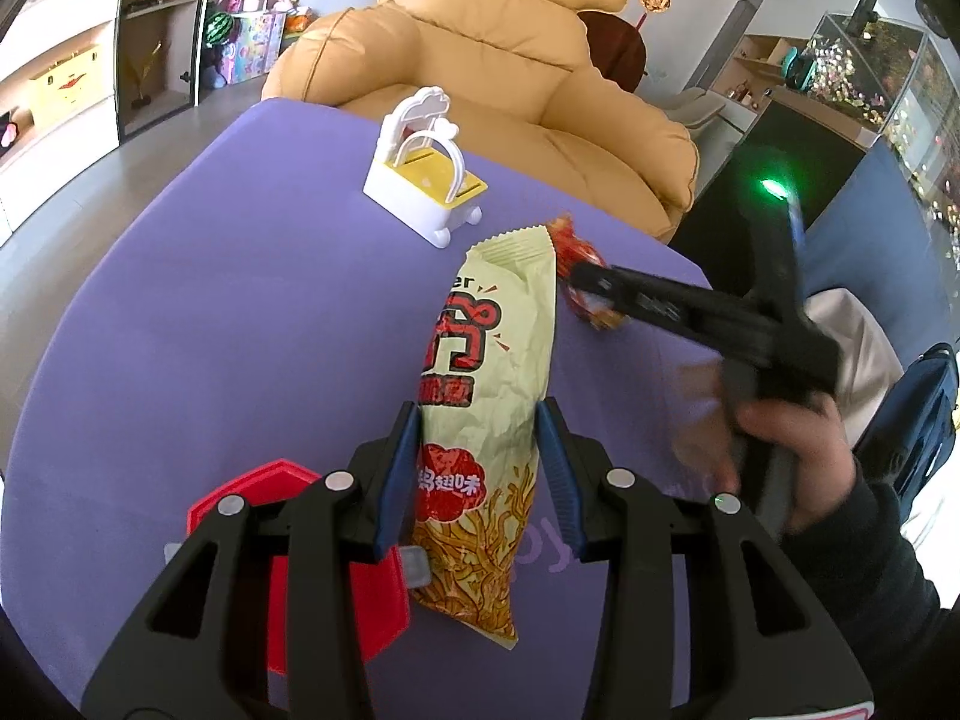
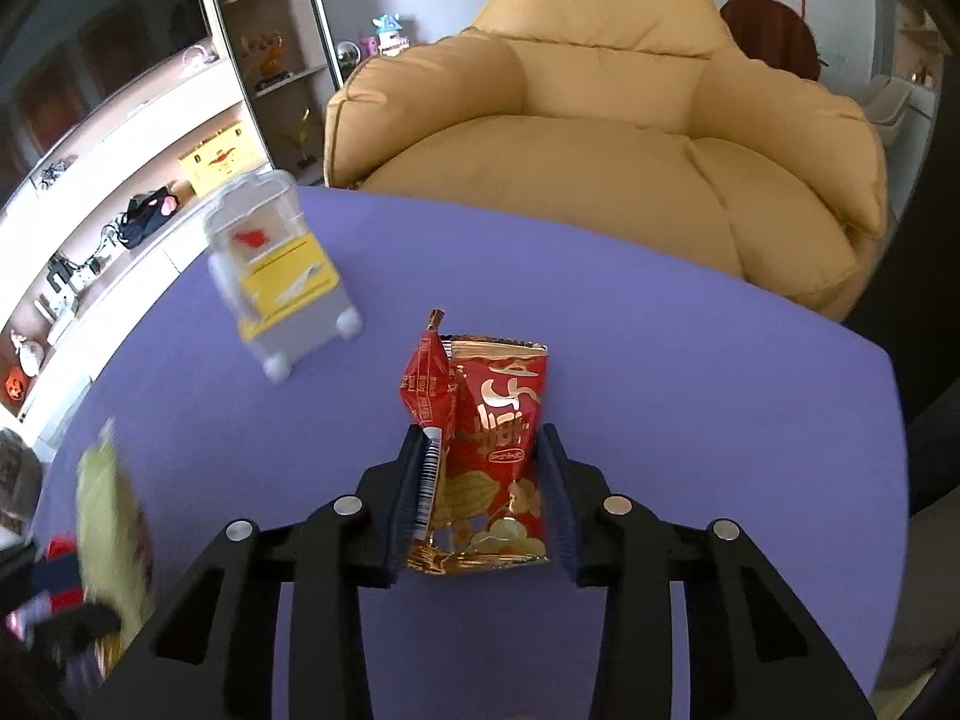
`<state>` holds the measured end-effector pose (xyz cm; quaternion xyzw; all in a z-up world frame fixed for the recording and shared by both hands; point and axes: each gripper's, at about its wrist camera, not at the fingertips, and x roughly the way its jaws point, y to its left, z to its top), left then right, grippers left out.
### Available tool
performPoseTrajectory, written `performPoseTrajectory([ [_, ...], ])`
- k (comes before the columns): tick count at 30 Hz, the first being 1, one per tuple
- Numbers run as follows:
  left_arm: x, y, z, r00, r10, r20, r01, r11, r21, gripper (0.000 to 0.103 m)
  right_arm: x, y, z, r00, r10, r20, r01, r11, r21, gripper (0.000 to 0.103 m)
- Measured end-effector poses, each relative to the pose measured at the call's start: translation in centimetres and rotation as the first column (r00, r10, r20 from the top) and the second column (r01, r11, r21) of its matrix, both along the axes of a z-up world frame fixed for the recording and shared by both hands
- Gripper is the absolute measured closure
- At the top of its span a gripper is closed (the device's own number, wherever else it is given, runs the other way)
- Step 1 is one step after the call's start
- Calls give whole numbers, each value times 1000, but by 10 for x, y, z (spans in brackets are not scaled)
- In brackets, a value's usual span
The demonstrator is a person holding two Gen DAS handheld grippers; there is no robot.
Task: Collect trash
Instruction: 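Grasp the long cream chip bag with the left tool while the right tool grasps the red peanut packet, then carry the cream chip bag and red peanut packet over the trash bag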
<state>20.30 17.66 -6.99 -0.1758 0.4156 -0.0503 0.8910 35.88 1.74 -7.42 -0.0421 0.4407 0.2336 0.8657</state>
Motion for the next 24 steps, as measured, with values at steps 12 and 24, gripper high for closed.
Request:
performPoseTrajectory([
  [12,-7,-24,0,998,-56,4,56,998,17,65,-103,-69,21,999,-30,24,29,998,56,67],
  [24,-17,-60,3,990,-142,16,141,989,30,65,-165,-112,30,991,-115,70,109,991,76,67],
])
